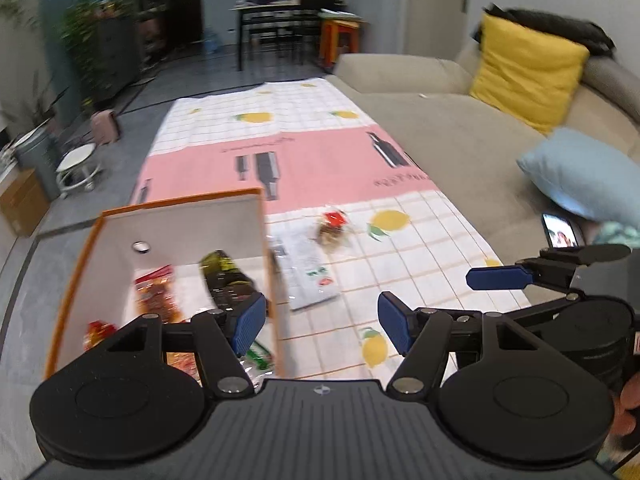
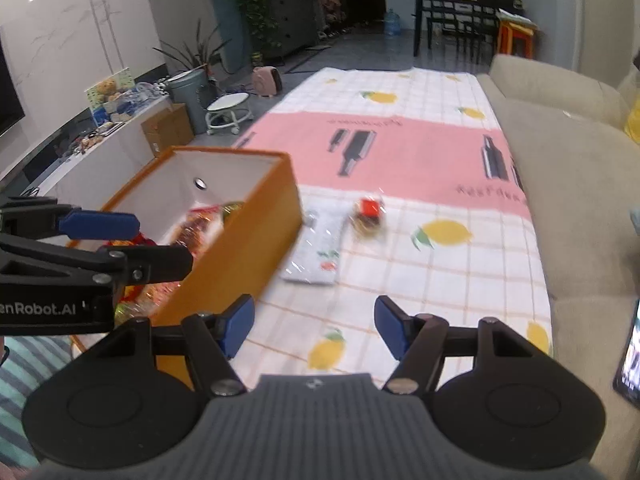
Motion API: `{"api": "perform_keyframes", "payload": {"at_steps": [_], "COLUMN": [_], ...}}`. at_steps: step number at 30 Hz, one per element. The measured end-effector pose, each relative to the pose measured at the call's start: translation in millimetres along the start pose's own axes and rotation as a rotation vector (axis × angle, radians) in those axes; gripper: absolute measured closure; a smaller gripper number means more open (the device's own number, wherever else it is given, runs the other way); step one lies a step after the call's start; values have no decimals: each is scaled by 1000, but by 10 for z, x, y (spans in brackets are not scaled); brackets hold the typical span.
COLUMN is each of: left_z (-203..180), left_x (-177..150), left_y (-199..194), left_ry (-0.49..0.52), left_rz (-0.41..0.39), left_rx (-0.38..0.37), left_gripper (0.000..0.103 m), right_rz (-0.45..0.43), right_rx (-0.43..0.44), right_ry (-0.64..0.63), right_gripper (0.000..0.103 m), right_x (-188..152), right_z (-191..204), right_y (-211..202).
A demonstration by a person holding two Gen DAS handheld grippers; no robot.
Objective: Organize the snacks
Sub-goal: 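Move both tools back away from the box toward the table, then grasp the white wrapper with the left tool while the right grasps the red-capped pack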
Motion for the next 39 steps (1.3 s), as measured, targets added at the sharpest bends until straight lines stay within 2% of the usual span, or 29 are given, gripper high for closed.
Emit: {"api": "perform_keyframes", "payload": {"at_steps": [5,9,13,19,25,28,31,36,39], "left_z": [-238,-339,-328,-265,-169,-120,-62,29,40], "left_x": [-22,53,190,386,582,631,654,658,660], "left_y": [256,465,720,1007,1153,1226,1279,1352,1372], "left_ry": [96,148,105,73,58,39,9,-70,-86], "left_rz": [32,58,127,171,163,176,189,220,229], "left_rx": [-19,-14,-11,11,36,27,17,-12,-18], "left_gripper": [28,28,28,28,29,37,37,44,46], "right_rz": [19,34,40,29,25,25,15,19,28], "right_rx": [-2,-21,-48,-32,-31,-25,-12,29,39], "right_ry": [31,6,-49,-105,-165,-180,-195,-216,-228], "right_gripper": [39,40,40,40,40,40,40,40,54], "right_x": [-153,-207,-145,99,370,473,575,696,734], "right_z": [-288,-453,-594,-740,-855,-920,-940,-914,-900], "right_y": [89,210,365,669,1094,1311,1479,1726,1851]}}
Point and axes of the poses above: each gripper's, at about its wrist camera, not at the fingertips, and y roughly the way its jaws point, z to its left, x to its top, the point moved 6 cm from there along y, roughly the way its jaws point, and after that the axes turned 14 degrees about x, right-handed, at the moved point
